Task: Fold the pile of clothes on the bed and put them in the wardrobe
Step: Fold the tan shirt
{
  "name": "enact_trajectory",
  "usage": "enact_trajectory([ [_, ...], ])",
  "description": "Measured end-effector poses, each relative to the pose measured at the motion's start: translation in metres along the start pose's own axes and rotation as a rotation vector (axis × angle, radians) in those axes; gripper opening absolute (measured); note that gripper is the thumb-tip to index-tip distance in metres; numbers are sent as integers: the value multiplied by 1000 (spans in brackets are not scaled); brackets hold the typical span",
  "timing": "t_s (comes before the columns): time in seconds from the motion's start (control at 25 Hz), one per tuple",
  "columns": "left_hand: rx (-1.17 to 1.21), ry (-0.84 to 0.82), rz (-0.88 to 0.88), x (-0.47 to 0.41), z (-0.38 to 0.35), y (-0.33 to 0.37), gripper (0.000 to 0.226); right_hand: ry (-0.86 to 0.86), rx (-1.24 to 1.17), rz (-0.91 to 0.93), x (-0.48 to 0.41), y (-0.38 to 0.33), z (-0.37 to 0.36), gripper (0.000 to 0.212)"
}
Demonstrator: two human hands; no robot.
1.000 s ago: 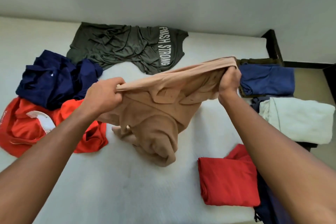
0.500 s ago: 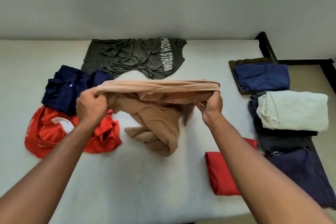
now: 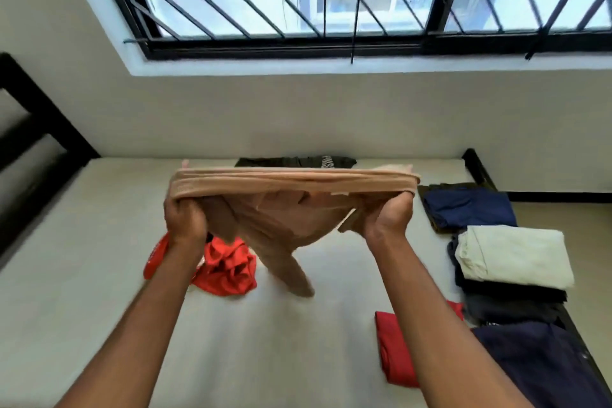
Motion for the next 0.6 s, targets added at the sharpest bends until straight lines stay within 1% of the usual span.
enact_trajectory([
  [0.04, 19, 10, -107, 0, 7, 30, 41, -12, -16, 62, 21, -19, -7, 61],
  [0.08, 60, 37, -177, 1, 16, 59, 41, -31, -47, 134, 39, -35, -13, 56],
  [0.16, 139, 94, -273, 9, 41, 100, 45, -43, -65, 251, 82, -51, -18, 28],
  [0.2, 190, 114, -334, 16, 54, 116, 44, -56, -52, 299, 102, -57, -21, 30],
  [0.24, 233, 122, -380, 23, 64, 129, 38, -65, -45, 329, 112, -59, -21, 31],
  [0.32, 253, 56, -470, 26, 81, 145, 22, -52, -43, 309, 133, -53, -24, 29],
  [0.36, 224, 37, -485, 23, 90, 140, 20, -34, -16, 305, 134, -46, -26, 27],
  [0.4, 170, 31, -452, 13, 95, 125, 21, -36, 5, 301, 127, -39, -28, 29],
  [0.44, 84, 46, -393, 1, 101, 104, 20, -22, 45, 306, 120, -32, -34, 38],
  [0.52, -253, 48, -267, -33, 99, 54, 16, -14, 154, 314, 83, -13, -56, 55],
  [0.6, -546, -39, -161, -64, 78, 12, 12, 2, 256, 231, 13, 15, -73, 67],
])
Point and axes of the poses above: each hand's wrist, its own x-axis away from the middle knuckle, its own z-axis out of the back of the hand, y = z × x, the point moved 5 cm from there along -x, towards the middle knuckle, and after that the axes turned 12 degrees about -z, right-handed, at the moved point
